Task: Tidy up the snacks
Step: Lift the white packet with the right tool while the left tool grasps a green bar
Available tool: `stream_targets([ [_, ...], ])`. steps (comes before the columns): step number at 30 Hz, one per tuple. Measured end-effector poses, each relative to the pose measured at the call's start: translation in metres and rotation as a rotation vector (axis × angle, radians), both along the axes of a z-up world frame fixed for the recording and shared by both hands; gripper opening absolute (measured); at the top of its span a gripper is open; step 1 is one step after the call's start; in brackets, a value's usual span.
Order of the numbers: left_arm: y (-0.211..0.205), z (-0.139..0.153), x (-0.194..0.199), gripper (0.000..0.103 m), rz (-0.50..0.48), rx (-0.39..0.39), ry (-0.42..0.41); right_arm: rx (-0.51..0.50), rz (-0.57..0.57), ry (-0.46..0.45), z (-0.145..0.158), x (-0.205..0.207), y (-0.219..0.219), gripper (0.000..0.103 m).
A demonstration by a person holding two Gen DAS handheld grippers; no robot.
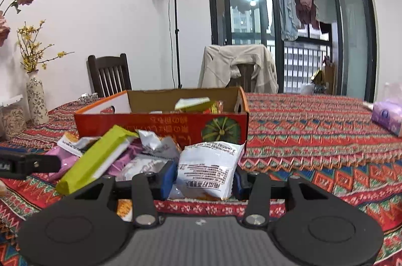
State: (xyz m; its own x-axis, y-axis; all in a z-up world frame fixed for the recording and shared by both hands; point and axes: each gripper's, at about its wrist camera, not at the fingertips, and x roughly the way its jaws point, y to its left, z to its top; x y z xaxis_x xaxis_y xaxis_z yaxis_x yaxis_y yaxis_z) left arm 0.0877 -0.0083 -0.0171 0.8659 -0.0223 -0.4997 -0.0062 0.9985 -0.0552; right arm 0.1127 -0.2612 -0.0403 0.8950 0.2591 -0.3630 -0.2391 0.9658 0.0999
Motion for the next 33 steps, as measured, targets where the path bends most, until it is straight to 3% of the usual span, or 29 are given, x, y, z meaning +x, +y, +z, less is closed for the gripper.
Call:
stream_targets([
  [9,-0.027,-0.010,0.034,0.101,-0.009,0.035,0.047,0.038,0.027,0.012,-0.005,0.001,-0.005,0.045],
  [12,-0.035,-0.015,0.041,0.089,-0.017,0.051,0.062,0.047,0.041,0.015,-0.005,0.001,-0.006,0.045],
  [14,-0.038,-0.018,0.045,0.076,-0.018,0.059,0.077,0.050,0.045,0.012,-0.004,0.000,-0.006,0.045],
  [16,-0.038,-0.020,0.049,0.071,-0.019,0.049,0.095,0.056,0.048,0.011,-0.004,0.000,-0.008,0.045],
  [20,-0.040,-0.025,0.051,0.045,-0.042,0.046,0.120,0.065,0.058,0.009,-0.005,0.000,-0.009,0.045],
  [25,-0.044,-0.025,0.043,0.039,-0.086,0.051,0.094,0.071,0.066,0.009,-0.004,-0.001,-0.010,0.045],
  [33,-0.045,-0.021,0.035,0.039,-0.109,0.060,0.057,0.073,0.068,0.009,-0.004,-0.001,-0.011,0.045],
])
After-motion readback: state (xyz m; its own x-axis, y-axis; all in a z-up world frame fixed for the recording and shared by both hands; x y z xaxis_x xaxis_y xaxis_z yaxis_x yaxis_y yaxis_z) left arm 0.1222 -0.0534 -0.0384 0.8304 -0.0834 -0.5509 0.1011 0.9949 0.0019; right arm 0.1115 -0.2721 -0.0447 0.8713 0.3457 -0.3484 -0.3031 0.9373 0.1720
